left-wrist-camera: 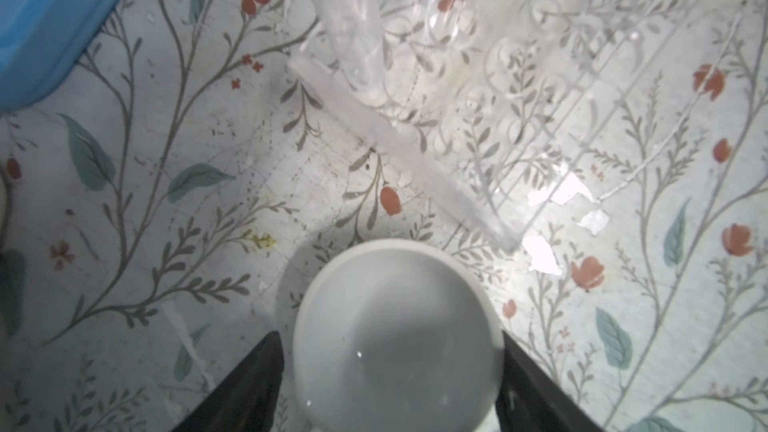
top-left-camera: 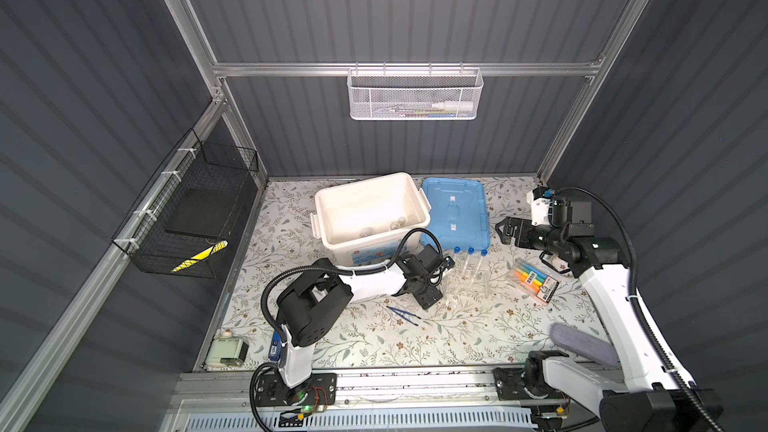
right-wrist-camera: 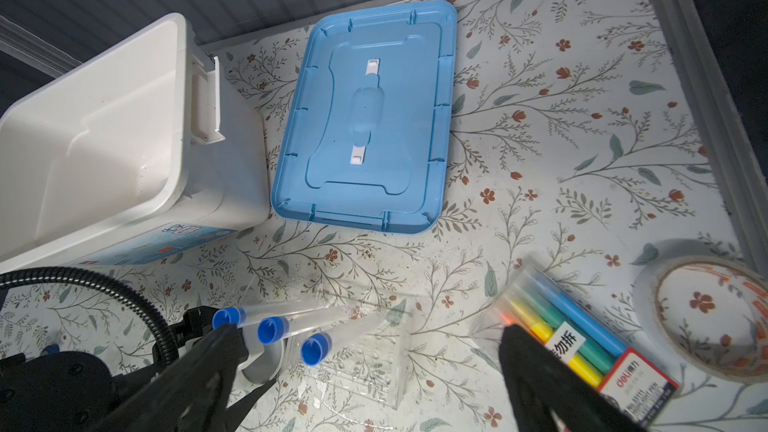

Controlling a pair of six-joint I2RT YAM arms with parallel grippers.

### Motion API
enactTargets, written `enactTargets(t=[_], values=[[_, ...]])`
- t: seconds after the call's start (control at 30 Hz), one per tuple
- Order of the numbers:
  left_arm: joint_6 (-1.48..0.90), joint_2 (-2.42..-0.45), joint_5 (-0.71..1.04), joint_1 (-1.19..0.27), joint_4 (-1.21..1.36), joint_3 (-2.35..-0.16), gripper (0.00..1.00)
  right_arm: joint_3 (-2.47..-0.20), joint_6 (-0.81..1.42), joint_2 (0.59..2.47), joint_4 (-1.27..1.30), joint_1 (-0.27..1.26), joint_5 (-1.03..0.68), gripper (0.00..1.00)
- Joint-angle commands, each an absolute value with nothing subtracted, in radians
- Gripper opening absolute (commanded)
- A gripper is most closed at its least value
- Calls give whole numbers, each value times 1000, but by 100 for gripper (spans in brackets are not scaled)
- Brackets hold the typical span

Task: Organize the chemistry lab equipment
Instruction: 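Lower the left gripper onto the second white cup and close it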

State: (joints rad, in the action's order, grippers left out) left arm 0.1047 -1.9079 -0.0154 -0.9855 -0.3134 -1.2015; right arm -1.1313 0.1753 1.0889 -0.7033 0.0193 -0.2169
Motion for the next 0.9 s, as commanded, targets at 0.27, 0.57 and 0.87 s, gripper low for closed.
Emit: enactTargets(t=[0.27, 0.57, 0.87], values=[[64, -1831, -52, -951, -329, -1128, 77, -1108, 178, 1100, -692, 12, -241, 99], [63, -1792, -50, -940, -317, -1120, 78, -1109, 172, 1100, -692, 12, -236, 99], [93, -1831, 34, -940, -344, -1190, 87, -1108, 176, 1102, -691, 11, -230, 99]])
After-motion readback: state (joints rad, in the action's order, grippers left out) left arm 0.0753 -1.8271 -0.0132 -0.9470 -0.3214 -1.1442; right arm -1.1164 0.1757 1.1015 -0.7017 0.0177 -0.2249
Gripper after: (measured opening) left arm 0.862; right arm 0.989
